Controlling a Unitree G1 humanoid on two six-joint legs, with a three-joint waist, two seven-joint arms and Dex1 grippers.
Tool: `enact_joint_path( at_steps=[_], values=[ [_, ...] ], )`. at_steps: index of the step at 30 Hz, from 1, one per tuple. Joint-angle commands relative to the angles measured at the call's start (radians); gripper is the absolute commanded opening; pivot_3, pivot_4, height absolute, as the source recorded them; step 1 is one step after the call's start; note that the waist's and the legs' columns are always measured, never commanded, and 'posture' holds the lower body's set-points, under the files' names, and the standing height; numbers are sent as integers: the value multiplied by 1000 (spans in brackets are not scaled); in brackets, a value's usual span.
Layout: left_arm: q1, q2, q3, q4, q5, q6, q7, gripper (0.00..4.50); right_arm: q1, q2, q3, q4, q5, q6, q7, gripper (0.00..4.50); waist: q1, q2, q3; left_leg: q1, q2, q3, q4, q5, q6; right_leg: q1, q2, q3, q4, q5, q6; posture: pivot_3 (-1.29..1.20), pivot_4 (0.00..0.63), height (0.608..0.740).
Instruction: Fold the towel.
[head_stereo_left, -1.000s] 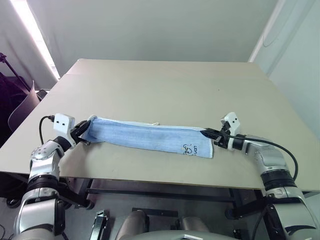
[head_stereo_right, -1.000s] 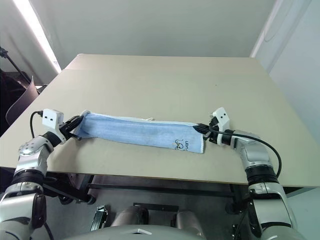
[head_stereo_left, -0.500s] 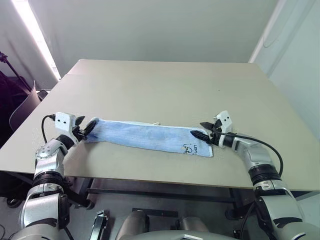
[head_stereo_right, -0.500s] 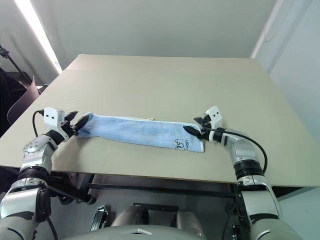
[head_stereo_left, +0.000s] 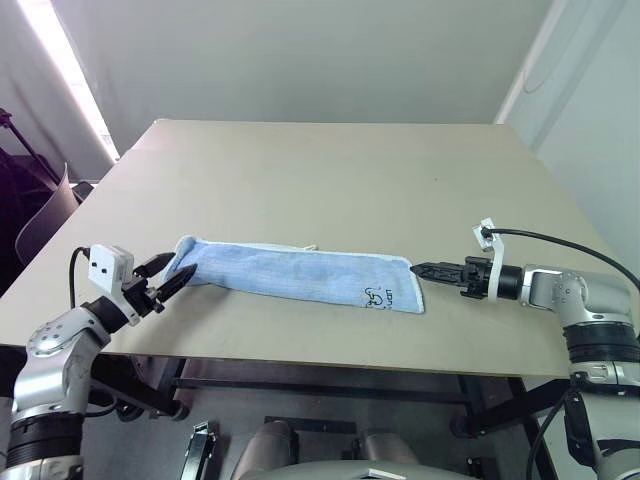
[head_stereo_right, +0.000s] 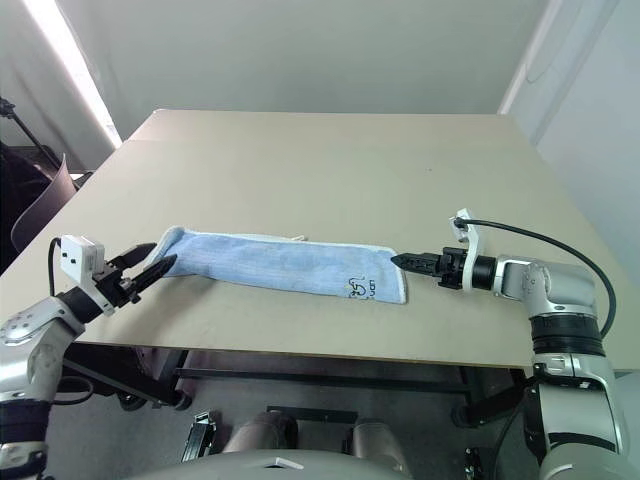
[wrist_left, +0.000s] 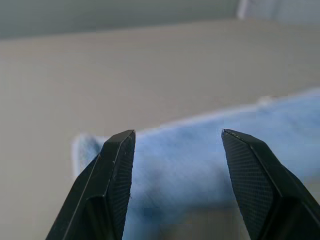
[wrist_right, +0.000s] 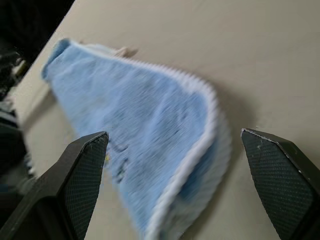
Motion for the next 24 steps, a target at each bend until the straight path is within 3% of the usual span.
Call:
enact_joint_path(
  at_steps=[1,7,24],
  values=[
    [55,61,5,-124,-29,93,-38,2895,10,-37,-12,-57,66,100,41,4433,2,1,0,0,0,0,0,0,0,0,0,0,-1,0,0,0,0,740],
    [108,111,7,-244,-74,231,-64,2895,36,-73,-17,-66,124,259,41,4433,9,2,0,-1,0,0,-1,0,0,0,-1,0,-4,-2,-4,0,0,740],
    [96,79,-52,-259,-35,249,-24,2895,159,-23,-37,-159,201,383,-31,4433,7,3,-1,-2,0,1,-4,0,0,-1,-1,0,-6,-1,-2,0,0,740]
  ],
)
